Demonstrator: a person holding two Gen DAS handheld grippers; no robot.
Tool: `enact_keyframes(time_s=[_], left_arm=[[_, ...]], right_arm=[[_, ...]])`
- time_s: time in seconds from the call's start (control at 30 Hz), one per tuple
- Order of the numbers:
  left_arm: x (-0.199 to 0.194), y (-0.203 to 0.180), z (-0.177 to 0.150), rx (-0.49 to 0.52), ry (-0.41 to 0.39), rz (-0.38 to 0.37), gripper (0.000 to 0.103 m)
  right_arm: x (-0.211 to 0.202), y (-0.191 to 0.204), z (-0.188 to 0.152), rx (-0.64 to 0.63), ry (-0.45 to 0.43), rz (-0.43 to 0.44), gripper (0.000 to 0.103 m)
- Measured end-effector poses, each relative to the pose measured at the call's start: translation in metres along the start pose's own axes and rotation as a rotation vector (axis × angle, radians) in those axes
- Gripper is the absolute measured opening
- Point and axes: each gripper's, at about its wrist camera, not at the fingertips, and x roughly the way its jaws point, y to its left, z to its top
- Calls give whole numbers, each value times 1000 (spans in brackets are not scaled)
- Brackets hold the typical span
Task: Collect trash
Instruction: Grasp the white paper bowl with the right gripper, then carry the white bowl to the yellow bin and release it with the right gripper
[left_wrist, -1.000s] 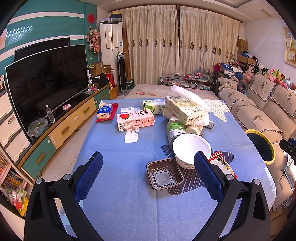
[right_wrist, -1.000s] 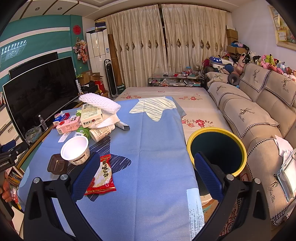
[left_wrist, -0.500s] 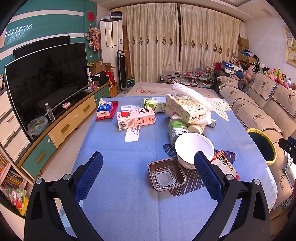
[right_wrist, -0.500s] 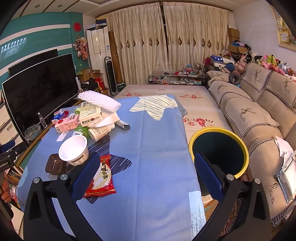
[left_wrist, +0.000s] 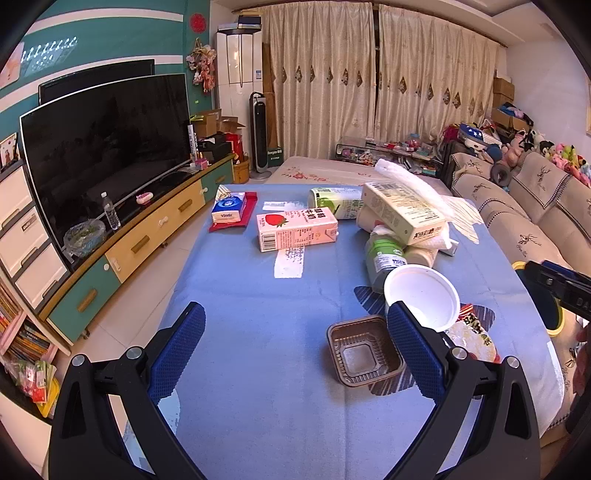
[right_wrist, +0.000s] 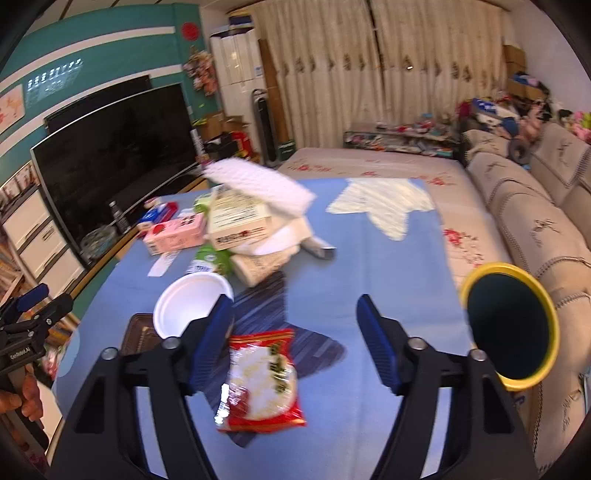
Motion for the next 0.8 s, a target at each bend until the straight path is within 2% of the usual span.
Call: enact_keyframes(time_s=[0.17, 0.4, 0.5, 0.53, 0.57, 0.67, 0.8], left_arm=[[11, 7, -1, -9, 16, 5, 97], [20, 11, -1, -9, 21, 6, 97], [23, 12, 1, -10, 18, 2, 97], [24, 12, 2, -10, 17, 0, 97], [23, 12, 2, -10, 17, -1, 97], [23, 10, 1, -9, 10, -19, 97], [27, 9, 2, -6, 19, -25, 97]], right_arm=[[46, 28, 7, -37, 80, 70, 41], [96, 42, 5, -45, 193, 72, 40], [104, 49, 2, -50, 223, 84, 35], [106, 50, 0, -49, 233, 90, 26], [110, 51, -1, -44, 242, 99, 13], [112, 49, -2, -20, 254, 132, 8], [90, 47, 2, -2, 203, 156, 7]])
